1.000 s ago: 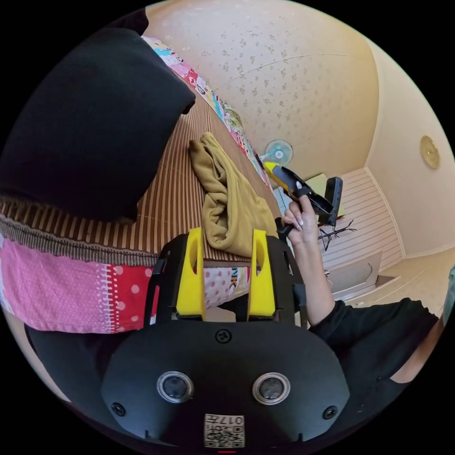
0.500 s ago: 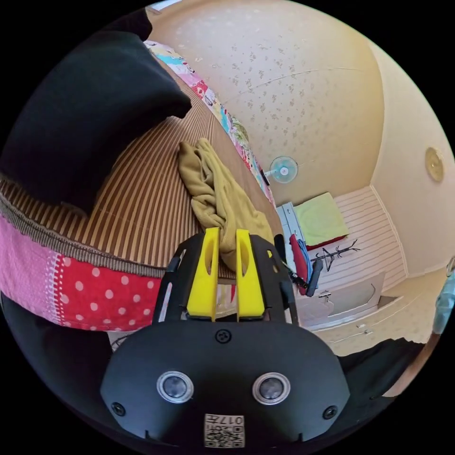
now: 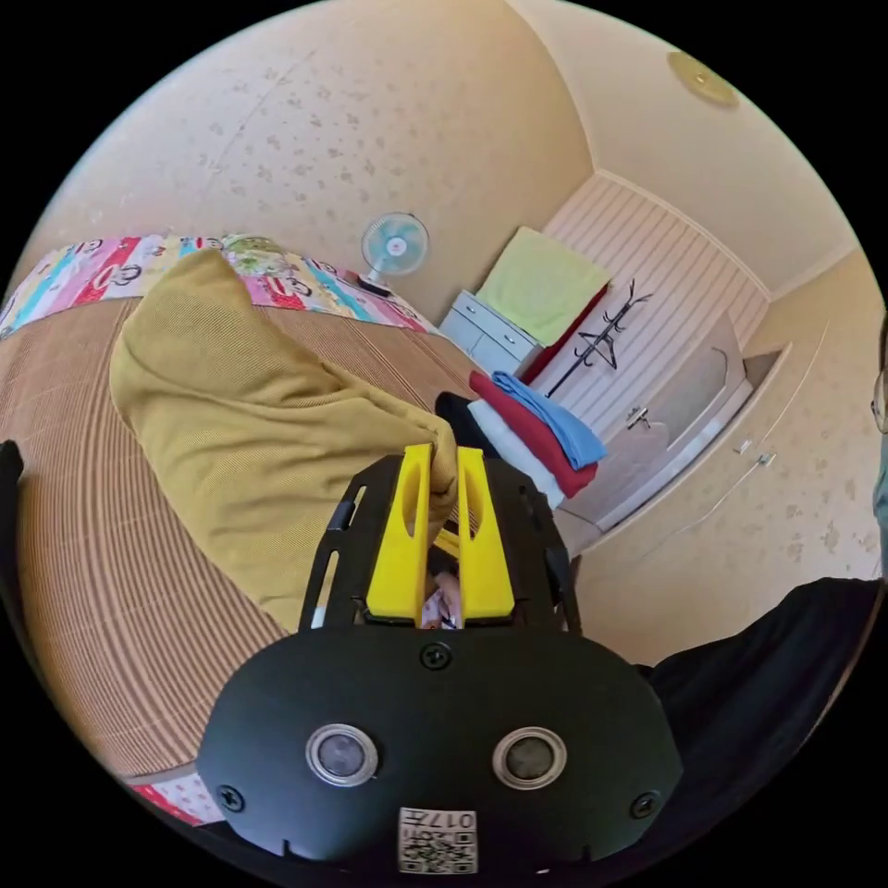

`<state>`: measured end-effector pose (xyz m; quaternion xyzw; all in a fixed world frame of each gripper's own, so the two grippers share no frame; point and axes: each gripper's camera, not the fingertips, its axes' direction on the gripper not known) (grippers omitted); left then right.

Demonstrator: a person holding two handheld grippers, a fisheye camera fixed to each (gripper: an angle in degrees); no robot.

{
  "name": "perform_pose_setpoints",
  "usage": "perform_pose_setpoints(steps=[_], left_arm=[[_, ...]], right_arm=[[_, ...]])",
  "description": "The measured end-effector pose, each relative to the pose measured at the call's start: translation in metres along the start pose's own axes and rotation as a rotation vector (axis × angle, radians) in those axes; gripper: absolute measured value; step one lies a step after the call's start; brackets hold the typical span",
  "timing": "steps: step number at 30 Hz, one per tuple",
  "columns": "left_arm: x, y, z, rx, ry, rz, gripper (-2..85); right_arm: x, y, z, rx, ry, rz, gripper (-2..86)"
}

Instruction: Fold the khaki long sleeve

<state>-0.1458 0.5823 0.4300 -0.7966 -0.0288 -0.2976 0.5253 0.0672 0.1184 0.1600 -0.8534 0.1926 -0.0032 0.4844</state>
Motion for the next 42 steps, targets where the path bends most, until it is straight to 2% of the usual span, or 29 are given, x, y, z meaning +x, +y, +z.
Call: perform_pose_setpoints(steps=[2, 5, 7, 10, 14, 16, 18, 22, 24, 27, 30, 32, 34, 39, 42], left_arm=[[0.022, 0.007, 0.057, -0.107, 0.025, 0.034, 5.3], [0.038, 0.027, 0.099, -0.219, 0.003, 0.081, 5.7], [0.037, 0.039, 0.098, -0.210, -0.019, 0.082, 5.9], [0.017, 0.051, 0.065, -0.110, -0.059, -0.008, 6.5], [-0.041, 0.069, -0.009, 0.139, -0.200, -0.255, 9.2], [-0.069, 0.076, -0.028, 0.196, -0.250, -0.368, 10.7], [-0.095, 0.079, -0.026, 0.162, -0.218, -0.457, 12.6], [-0.134, 0.076, 0.046, -0.030, -0.101, -0.570, 13.5], [-0.129, 0.068, 0.062, 0.009, -0.133, -0.562, 13.4], [-0.113, 0.032, 0.113, -0.064, -0.171, -0.497, 13.1], [-0.089, -0.004, 0.177, -0.161, -0.037, -0.427, 12.7], [-0.062, -0.025, 0.228, -0.295, 0.099, -0.315, 12.3], [-0.045, -0.028, 0.245, -0.342, 0.099, -0.263, 12.0], [-0.043, 0.004, 0.200, -0.223, 0.009, -0.253, 11.1], [-0.051, 0.032, 0.141, -0.156, -0.198, -0.259, 11.4]], right_arm=[[0.038, 0.004, -0.013, 0.058, -0.107, 0.128, 0.5], [0.108, 0.022, -0.034, 0.195, -0.218, 0.358, 0.5], [0.147, 0.039, -0.047, 0.261, -0.192, 0.504, 0.6], [0.170, 0.049, -0.053, 0.287, -0.236, 0.555, 0.5], [0.173, 0.051, -0.054, 0.295, -0.263, 0.546, 0.5], [0.168, 0.049, -0.054, 0.287, -0.267, 0.516, 0.5], [0.161, 0.047, -0.054, 0.282, -0.258, 0.482, 0.4], [0.154, 0.047, -0.063, 0.312, -0.229, 0.429, 0.4], [0.150, 0.051, -0.071, 0.351, -0.190, 0.416, 0.4], [0.148, 0.054, -0.074, 0.389, -0.175, 0.413, 0.4], [0.149, 0.054, -0.073, 0.403, -0.155, 0.419, 0.4], [0.149, 0.052, -0.069, 0.393, -0.143, 0.422, 0.5], [0.150, 0.050, -0.064, 0.378, -0.144, 0.429, 0.5], [0.147, 0.040, -0.052, 0.333, -0.166, 0.423, 1.2], [0.138, 0.031, -0.042, 0.299, -0.193, 0.403, 2.4]])
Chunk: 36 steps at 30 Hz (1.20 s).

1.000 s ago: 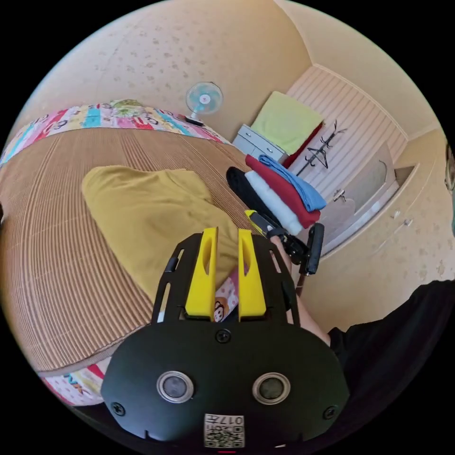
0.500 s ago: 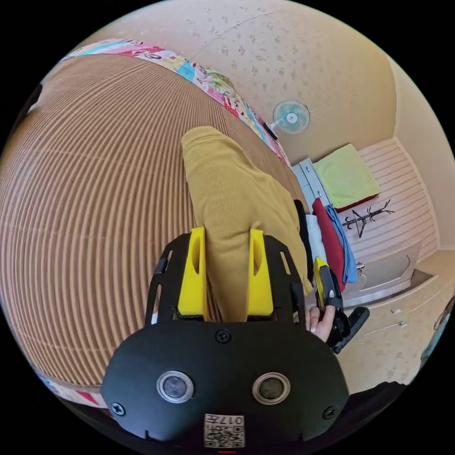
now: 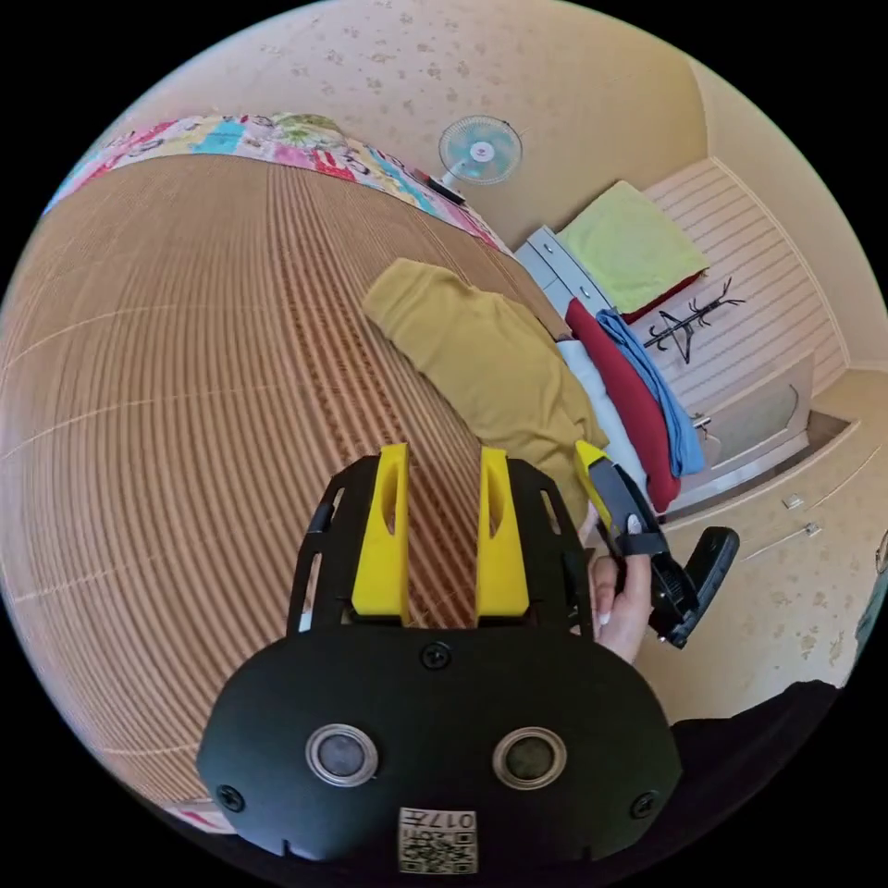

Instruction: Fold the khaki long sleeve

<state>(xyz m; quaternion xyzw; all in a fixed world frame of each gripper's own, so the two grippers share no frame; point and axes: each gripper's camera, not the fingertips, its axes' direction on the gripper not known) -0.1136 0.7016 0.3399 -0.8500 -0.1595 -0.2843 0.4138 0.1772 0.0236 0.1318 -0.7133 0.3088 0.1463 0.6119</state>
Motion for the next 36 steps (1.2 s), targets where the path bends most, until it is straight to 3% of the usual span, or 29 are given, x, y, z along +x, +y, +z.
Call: perform_pose_setpoints(steps=[5, 7, 19, 23, 26, 36], left_arm=[[-0.040, 0.061, -0.089, 0.089, -0.435, -0.068, 14.4], [-0.057, 0.082, -0.112, 0.095, -0.490, -0.122, 15.1], [-0.110, 0.212, -0.221, 0.186, -0.595, -0.259, 13.9], [-0.110, 0.251, -0.238, 0.190, -0.621, -0.178, 13.7], [-0.109, 0.281, -0.242, 0.243, -0.627, -0.103, 12.6], [-0.142, 0.305, -0.267, 0.366, -0.496, -0.269, 8.2]], right_arm=[[-0.030, -0.001, 0.027, -0.086, -0.001, -0.100, 4.5], [-0.049, 0.000, 0.042, -0.135, 0.025, -0.171, 5.8], [-0.159, 0.044, 0.122, -0.413, 0.216, -0.567, 9.4], [-0.181, 0.066, 0.130, -0.409, 0.260, -0.650, 9.8], [-0.184, 0.071, 0.130, -0.407, 0.257, -0.611, 10.1], [-0.208, 0.100, 0.097, -0.481, 0.275, -0.535, 13.6]])
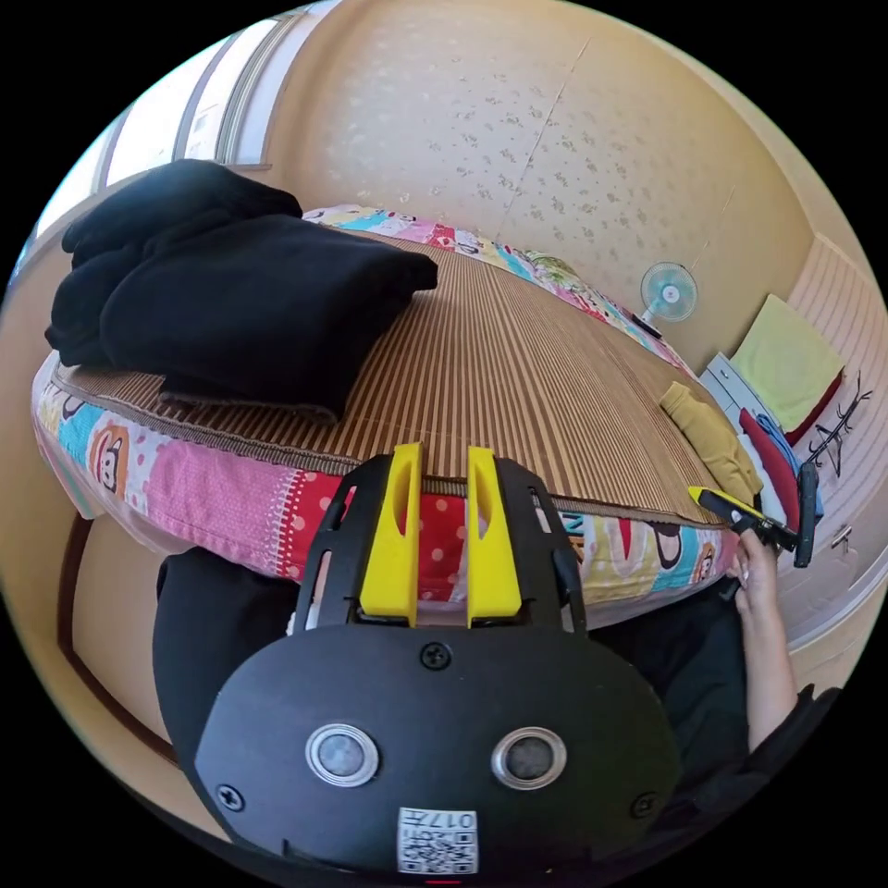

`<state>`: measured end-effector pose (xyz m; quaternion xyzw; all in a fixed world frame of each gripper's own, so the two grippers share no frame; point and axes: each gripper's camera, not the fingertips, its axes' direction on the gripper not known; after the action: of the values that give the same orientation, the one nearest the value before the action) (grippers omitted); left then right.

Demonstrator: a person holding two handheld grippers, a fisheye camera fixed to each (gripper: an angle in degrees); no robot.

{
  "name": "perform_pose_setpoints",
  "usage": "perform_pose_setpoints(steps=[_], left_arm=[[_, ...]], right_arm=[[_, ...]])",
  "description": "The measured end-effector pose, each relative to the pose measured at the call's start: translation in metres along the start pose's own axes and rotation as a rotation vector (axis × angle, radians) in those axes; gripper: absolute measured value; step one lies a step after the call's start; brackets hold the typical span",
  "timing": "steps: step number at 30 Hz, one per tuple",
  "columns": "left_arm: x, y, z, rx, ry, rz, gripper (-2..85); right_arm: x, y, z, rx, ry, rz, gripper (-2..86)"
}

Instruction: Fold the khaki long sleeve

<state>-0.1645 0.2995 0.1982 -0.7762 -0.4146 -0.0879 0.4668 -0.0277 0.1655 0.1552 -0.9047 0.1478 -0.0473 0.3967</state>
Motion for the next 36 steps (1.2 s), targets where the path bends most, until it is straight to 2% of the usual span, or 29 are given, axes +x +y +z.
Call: perform_pose_setpoints(steps=[4, 9, 17, 22, 36], left_arm=[[-0.010, 0.000, -0.005, 0.007, 0.049, -0.041, 10.0], [-0.017, 0.004, -0.009, 0.038, 0.050, -0.031, 10.0], [-0.019, 0.007, -0.010, 0.112, -0.008, -0.021, 10.0], [-0.020, -0.002, -0.009, 0.110, -0.032, 0.009, 10.0], [-0.057, -0.043, -0.004, 0.150, 0.059, -0.089, 8.4]], right_arm=[[-0.020, 0.033, -0.010, 0.057, 0.055, -0.036, 13.2], [-0.012, 0.046, -0.006, 0.168, 0.012, 0.016, 11.6], [-0.016, 0.054, 0.011, 0.333, 0.117, 0.031, 9.1], [-0.001, 0.056, 0.007, 0.342, 0.069, 0.055, 8.9], [0.046, 0.058, -0.002, 0.376, 0.039, 0.088, 7.6]])
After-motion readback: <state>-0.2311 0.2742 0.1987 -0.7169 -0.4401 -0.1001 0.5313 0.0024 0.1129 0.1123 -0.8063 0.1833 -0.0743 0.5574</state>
